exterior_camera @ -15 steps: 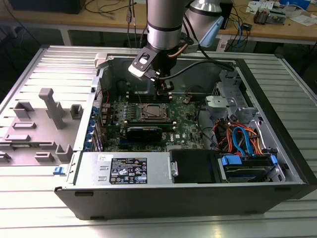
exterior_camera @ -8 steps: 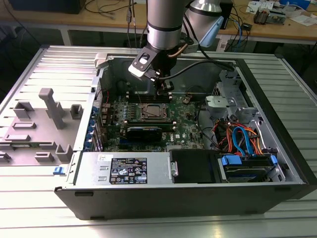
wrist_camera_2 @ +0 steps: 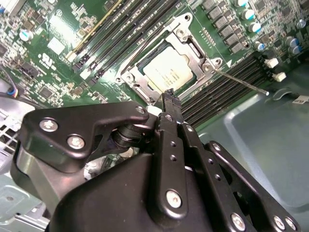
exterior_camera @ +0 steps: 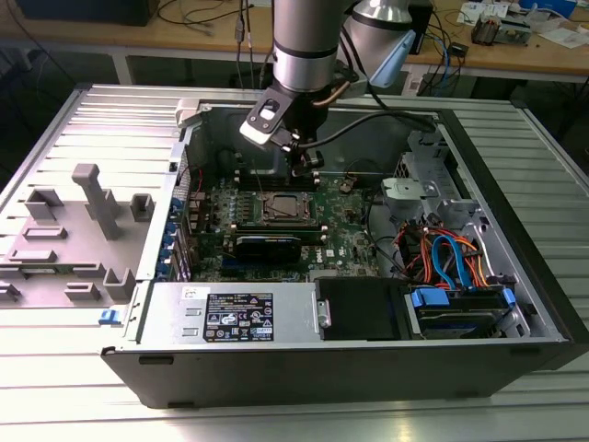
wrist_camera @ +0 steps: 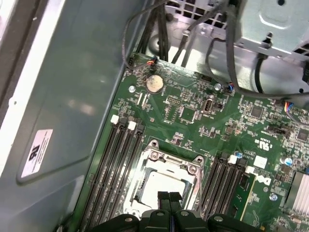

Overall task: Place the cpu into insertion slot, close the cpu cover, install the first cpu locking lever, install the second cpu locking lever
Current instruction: 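Install the first cpu locking lever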

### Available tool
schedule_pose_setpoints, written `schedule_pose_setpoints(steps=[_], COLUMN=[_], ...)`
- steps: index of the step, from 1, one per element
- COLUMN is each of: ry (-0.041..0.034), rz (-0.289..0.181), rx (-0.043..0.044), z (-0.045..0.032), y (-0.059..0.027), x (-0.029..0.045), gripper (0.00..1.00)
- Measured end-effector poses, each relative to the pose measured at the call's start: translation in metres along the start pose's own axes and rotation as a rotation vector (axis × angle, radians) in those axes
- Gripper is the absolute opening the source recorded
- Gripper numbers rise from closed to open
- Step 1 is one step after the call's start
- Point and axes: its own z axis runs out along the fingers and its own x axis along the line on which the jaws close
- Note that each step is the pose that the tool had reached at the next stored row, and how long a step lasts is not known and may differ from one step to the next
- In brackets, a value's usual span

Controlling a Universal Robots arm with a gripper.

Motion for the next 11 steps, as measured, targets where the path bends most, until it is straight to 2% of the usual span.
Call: schedule_pose_setpoints(steps=[4,11], ry=[0.0001,0.0001], rz=[-0.006,-0.006], rx=[0.0002,0.0002], z=[-0.0035,-0.0173], y=[-0.0002,0.0], x=[0.0001,0.0005], gripper=[0.11,0.11])
